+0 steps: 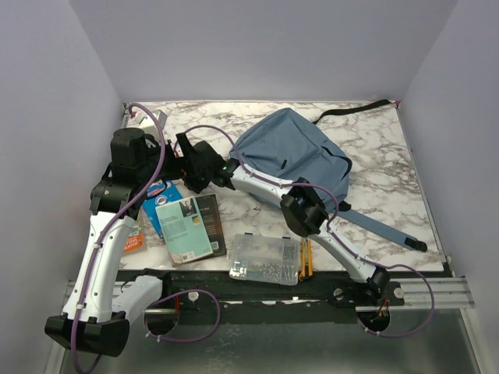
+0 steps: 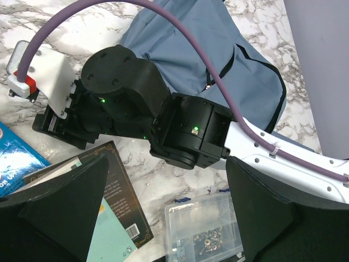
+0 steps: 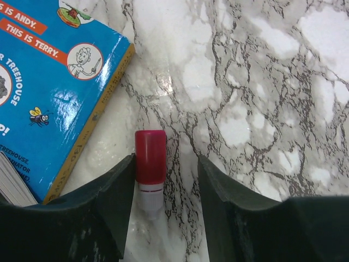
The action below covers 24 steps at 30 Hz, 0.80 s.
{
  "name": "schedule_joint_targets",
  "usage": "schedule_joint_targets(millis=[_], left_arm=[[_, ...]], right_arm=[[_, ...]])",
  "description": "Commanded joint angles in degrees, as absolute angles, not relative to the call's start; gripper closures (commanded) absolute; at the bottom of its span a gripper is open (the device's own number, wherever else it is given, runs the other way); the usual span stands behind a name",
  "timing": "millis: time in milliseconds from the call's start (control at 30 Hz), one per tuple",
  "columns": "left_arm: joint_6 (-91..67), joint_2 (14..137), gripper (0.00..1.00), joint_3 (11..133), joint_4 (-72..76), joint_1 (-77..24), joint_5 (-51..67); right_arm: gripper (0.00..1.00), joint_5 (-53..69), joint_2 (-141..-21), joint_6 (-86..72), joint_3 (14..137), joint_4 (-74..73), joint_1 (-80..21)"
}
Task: Pack the student bag
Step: Pick up the stationery from the center of the board.
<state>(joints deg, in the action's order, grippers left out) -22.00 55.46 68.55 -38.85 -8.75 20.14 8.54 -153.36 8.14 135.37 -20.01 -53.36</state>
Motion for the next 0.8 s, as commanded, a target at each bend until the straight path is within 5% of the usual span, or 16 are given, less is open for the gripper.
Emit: schedule_joint_targets(millis=[0,200,333,600,767], left_arm=[[-21.99,56.29,0.09,68.51,-38.67,-8.96,21.45],[-23.00,57.44,0.09,68.64,-38.50,-8.99,20.71],[-26.32,58.63,0.02,68.65,-38.58,-8.88,19.71],[-32.91,61.06,0.02,68.74,-36.88,-6.68,24.55],[-37.21,64.58,0.11,66.71,-29.25,-6.94,34.73]], right_arm=[[0.56,1.03,-151.97,10.55,129.31,-24.70,-53.26],[0.74,1.33,-148.10,9.85,123.59,-18.20,-53.26],[0.98,2.83,-146.46,5.07,122.34,-14.18,-52.47],[0.99,17.33,-127.88,-15.96,105.27,1.65,-44.37],[0.99,19.85,-113.50,-23.66,90.60,1.14,-36.74]])
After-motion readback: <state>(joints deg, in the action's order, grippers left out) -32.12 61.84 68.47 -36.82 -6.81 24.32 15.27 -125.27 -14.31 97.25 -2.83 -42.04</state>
